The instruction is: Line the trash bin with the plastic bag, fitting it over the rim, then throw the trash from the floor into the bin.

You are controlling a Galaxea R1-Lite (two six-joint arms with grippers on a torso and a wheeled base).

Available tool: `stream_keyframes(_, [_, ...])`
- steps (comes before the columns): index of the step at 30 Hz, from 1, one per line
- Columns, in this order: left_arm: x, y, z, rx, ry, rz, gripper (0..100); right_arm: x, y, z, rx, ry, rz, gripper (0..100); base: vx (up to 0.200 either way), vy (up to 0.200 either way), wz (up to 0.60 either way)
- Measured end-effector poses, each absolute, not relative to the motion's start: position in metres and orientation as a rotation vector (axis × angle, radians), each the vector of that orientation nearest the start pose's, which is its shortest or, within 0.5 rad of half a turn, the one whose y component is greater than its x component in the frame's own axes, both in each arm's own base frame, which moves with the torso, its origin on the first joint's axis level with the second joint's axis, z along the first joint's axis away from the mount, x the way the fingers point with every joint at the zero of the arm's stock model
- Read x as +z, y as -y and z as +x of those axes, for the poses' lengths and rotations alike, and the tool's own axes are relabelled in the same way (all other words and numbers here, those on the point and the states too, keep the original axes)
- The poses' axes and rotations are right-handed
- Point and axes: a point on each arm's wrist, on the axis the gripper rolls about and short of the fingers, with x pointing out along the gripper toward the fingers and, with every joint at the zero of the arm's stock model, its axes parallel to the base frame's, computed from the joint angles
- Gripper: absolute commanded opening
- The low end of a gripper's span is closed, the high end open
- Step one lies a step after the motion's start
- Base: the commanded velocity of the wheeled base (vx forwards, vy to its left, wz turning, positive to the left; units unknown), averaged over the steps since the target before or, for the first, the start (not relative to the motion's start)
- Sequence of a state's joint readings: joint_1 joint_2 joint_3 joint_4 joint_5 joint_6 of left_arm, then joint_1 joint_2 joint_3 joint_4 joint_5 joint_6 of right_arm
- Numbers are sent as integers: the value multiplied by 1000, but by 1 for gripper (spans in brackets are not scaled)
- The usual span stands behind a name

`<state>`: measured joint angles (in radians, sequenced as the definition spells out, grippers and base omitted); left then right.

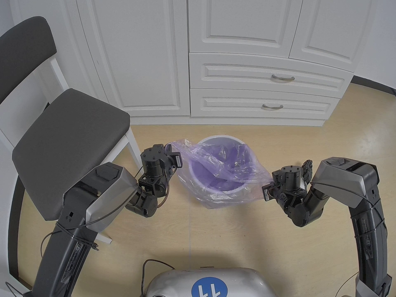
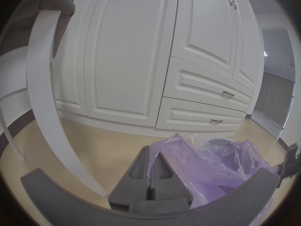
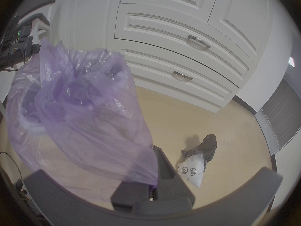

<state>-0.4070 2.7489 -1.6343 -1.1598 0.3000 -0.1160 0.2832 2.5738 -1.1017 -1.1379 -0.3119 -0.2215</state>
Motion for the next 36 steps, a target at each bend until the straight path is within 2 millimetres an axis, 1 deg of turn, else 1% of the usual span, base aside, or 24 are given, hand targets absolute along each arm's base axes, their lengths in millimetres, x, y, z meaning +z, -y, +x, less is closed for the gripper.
stream_keyframes(7, [3, 196, 470, -148, 6, -121, 0, -26, -113, 415, 48, -329, -313, 0, 0, 0, 0])
stream_keyframes(13, [16, 197, 468, -161, 34, -132, 0, -13, -112, 412, 56, -305, -299, 0, 0, 0, 0])
stream_keyframes(14, [19, 197, 468, -161, 41, -134, 0, -11, -112, 410, 58, -305, -299, 100, 0, 0, 0])
stream_keyframes(17, [23, 197, 467, -162, 52, -137, 0, -8, -111, 407, 70, -312, -301, 100, 0, 0, 0])
stream_keyframes(23, [18, 198, 466, -164, 16, -123, 0, -9, -108, 400, 88, -346, -315, 100, 0, 0, 0])
stream_keyframes(28, [14, 197, 466, -163, -5, -116, 0, -11, -100, 387, 164, -419, -366, 100, 0, 0, 0])
stream_keyframes(30, [14, 197, 466, -162, -8, -115, 0, -8, -96, 381, 188, -436, -378, 100, 0, 0, 0])
stream_keyframes(36, [13, 197, 466, -161, -9, -114, 0, 10, -87, 366, 203, -433, -388, 100, 0, 0, 0])
